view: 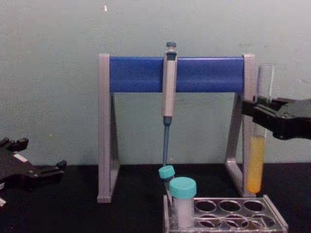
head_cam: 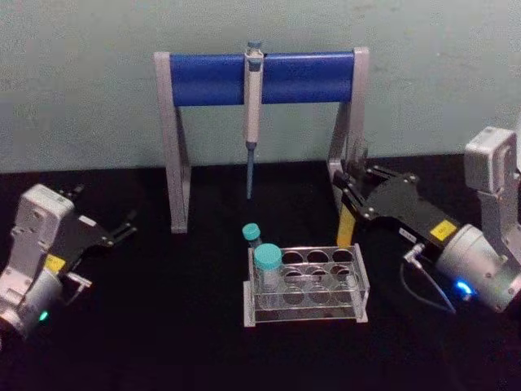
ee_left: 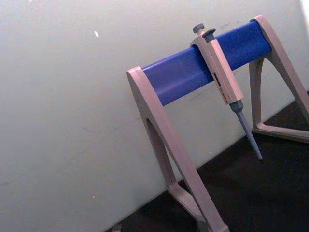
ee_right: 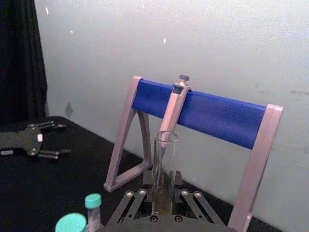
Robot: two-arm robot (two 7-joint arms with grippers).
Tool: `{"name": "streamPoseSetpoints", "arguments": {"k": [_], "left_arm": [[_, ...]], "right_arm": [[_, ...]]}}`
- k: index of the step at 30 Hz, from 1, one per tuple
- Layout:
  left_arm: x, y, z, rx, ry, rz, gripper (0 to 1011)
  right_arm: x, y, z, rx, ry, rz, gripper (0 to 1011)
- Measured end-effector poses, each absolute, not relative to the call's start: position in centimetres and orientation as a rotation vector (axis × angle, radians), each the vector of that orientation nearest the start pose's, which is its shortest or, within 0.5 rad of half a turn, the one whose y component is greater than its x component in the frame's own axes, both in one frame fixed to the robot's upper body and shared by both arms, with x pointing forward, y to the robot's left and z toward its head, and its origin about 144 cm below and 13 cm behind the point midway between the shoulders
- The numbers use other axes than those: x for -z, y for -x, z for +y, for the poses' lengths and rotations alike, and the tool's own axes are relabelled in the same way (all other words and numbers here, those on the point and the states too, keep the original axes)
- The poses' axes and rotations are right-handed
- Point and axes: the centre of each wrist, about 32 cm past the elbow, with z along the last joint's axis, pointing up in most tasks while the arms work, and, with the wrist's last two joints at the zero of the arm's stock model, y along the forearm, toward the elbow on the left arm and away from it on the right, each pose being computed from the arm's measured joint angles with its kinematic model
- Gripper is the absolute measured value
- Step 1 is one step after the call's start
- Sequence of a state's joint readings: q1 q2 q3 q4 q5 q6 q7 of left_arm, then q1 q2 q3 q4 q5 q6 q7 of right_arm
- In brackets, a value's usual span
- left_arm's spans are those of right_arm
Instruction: Pick up the test tube from the test tube rack, shake it, then place it back into the test tube rack.
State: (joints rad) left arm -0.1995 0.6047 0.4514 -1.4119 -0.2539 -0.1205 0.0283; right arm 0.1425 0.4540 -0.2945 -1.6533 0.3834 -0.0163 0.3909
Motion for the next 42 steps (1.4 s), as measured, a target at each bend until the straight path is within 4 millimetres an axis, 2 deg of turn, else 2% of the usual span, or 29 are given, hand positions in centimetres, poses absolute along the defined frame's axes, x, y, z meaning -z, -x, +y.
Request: {"name": "streamPoseSetpoints", "arguments": {"k": [10,15,21,29,42], "left_arm": [[-114.0,-48.9,31.0,-1.248,-0.304,-0.285,1001],[-114.0,-48.9,31.0,-1.248,-0.304,-0.285,1001],[-114.0,-48.9,31.0,-1.248,-0.304,-0.285,1001],[-114.0,-48.9,31.0,-1.248,-0.305,-0.285,1001],[-114.0,-48.9,31.0,-1.248,-0.304,-0.285,1001]], "right_arm": [[-120.2,-45.7,-26.4,0.833,0.039,-0.128,235],[-120.0,-45.3,-25.8,0.794,0.031,-0.110,235],[-119.8,-45.9,-24.6,0.745,0.008,-0.088,235],[-119.6,-48.0,-23.5,0.725,-0.036,-0.077,235],[-119.7,-49.6,-23.9,0.796,-0.054,-0.093,235]]}}
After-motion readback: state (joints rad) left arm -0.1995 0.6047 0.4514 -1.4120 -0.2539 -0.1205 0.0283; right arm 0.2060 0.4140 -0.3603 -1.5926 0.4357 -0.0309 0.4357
